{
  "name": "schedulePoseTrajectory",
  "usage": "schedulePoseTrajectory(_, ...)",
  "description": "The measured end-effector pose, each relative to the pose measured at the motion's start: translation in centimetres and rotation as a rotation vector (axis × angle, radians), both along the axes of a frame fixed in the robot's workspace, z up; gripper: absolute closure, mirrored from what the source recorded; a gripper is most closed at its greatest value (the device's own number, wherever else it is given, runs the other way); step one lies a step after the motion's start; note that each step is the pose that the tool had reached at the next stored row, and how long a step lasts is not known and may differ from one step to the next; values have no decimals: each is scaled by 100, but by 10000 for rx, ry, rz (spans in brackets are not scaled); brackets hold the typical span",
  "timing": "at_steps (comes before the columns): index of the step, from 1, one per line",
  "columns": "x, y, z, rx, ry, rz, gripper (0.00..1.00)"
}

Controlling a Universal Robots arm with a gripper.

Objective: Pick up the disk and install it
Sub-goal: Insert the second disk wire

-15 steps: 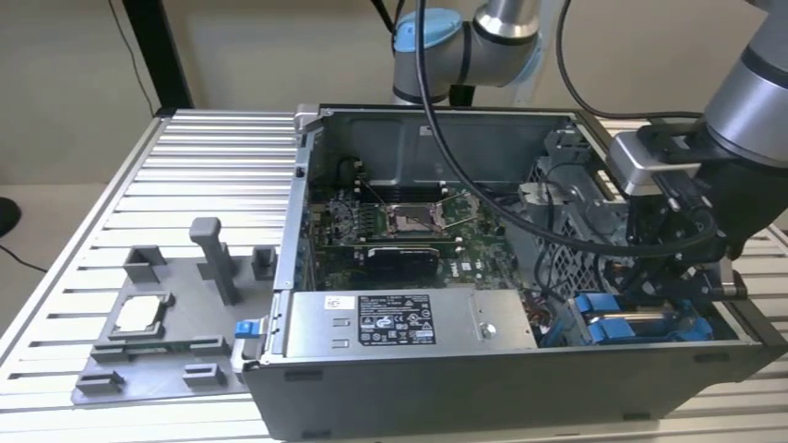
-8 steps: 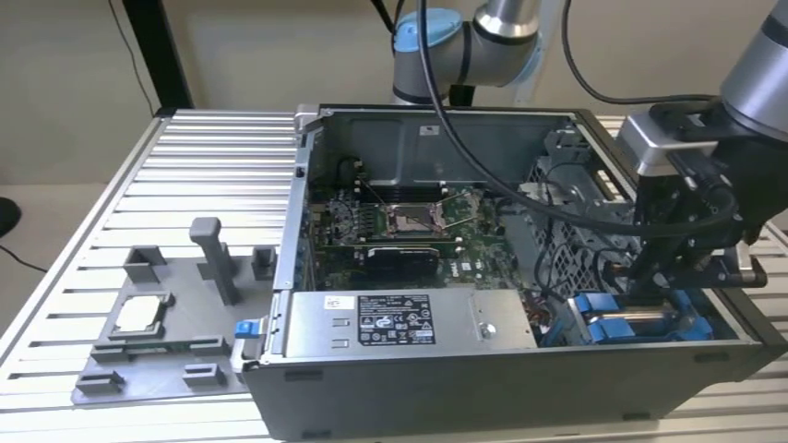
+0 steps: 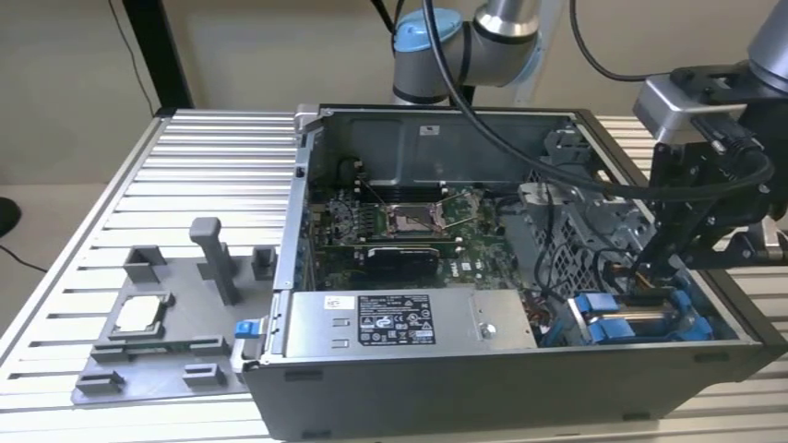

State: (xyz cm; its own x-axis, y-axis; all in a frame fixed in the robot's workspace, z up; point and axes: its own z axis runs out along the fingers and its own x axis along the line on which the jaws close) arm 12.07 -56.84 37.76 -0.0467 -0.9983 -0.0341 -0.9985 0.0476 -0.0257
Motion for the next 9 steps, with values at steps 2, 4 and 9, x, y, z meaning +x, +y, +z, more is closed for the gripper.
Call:
schedulePoseTrajectory(2,0,0,0,0,0,0,0)
schedulePoseTrajectory(4,0,0,3,-3,0,0,0)
schedulePoseTrajectory(9,0,0,7,-2,0,0,0)
